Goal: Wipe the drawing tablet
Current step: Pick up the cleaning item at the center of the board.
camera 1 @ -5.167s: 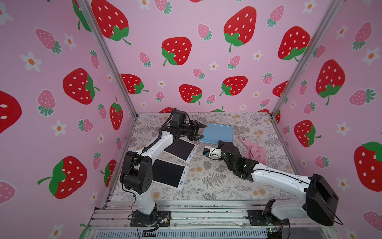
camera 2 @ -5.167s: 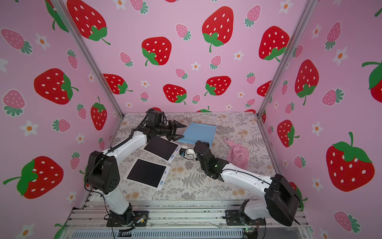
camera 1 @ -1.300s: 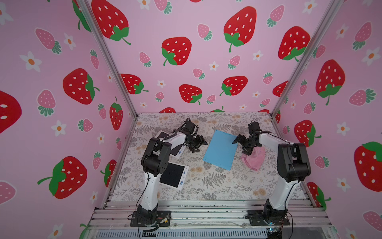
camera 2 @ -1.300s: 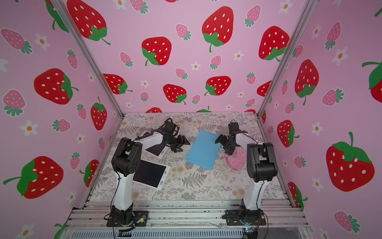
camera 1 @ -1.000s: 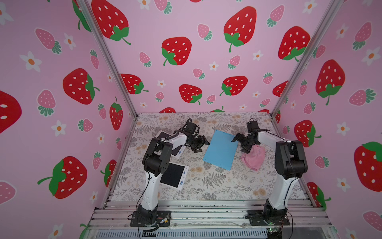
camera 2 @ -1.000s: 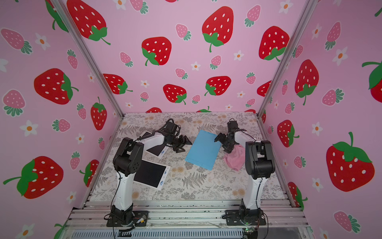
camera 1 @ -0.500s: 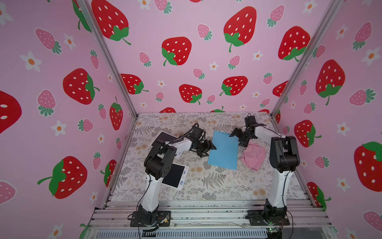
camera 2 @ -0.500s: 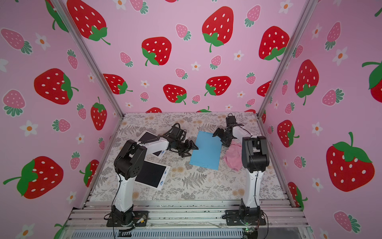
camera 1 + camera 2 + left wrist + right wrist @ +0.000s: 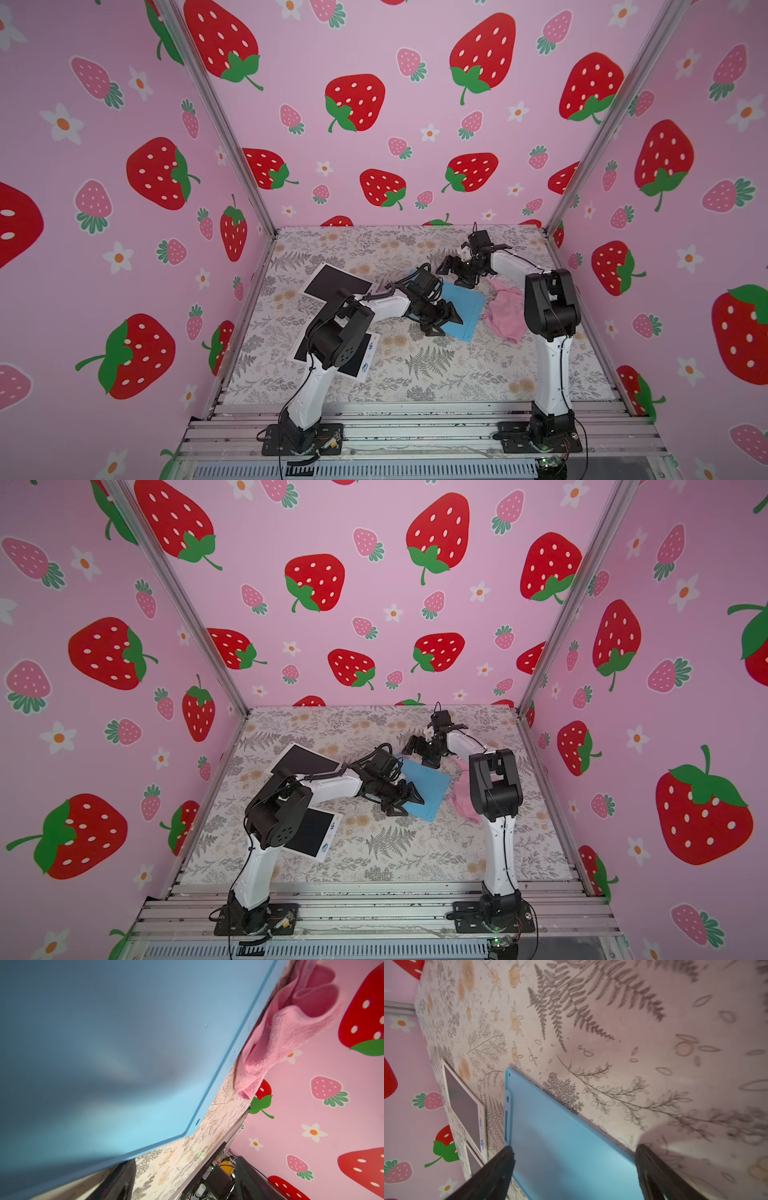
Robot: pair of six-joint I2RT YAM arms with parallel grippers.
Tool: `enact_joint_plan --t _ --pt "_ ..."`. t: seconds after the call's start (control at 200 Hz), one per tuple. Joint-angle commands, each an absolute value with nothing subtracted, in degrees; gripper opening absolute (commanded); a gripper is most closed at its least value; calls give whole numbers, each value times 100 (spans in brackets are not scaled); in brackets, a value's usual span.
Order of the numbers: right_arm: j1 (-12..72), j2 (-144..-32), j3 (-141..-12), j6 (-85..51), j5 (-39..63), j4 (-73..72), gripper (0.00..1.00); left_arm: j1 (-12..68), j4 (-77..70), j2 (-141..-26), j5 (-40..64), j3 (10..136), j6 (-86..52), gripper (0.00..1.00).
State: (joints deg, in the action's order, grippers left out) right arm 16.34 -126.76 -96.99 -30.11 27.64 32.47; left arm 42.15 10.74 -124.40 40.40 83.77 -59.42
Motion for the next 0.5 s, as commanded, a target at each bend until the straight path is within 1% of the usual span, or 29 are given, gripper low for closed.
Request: enact_joint_plan --t 0.0,0.12,0.27,0.395,0.495 --pt "1766 -12630 -9678 -2675 3018 4011 91 4301 1164 -12886 3802 8532 -6081 76" --pt "1644 -11961 -9195 -2820 2606 3706 91 4344 1135 -12848 3881 8631 -6106 76" --pt "1383 -10863 -8586 -3072 1875 3342 92 4286 1230 -12453 3821 8628 -6072 76" --pt "1139 -9744 -7635 -3475 680 2953 94 4134 1520 -11995 3673 8682 -5929 76" --pt "851 -8874 -6581 -3977 -381 2653 92 3896 1711 -11700 3605 8657 -5810 77"
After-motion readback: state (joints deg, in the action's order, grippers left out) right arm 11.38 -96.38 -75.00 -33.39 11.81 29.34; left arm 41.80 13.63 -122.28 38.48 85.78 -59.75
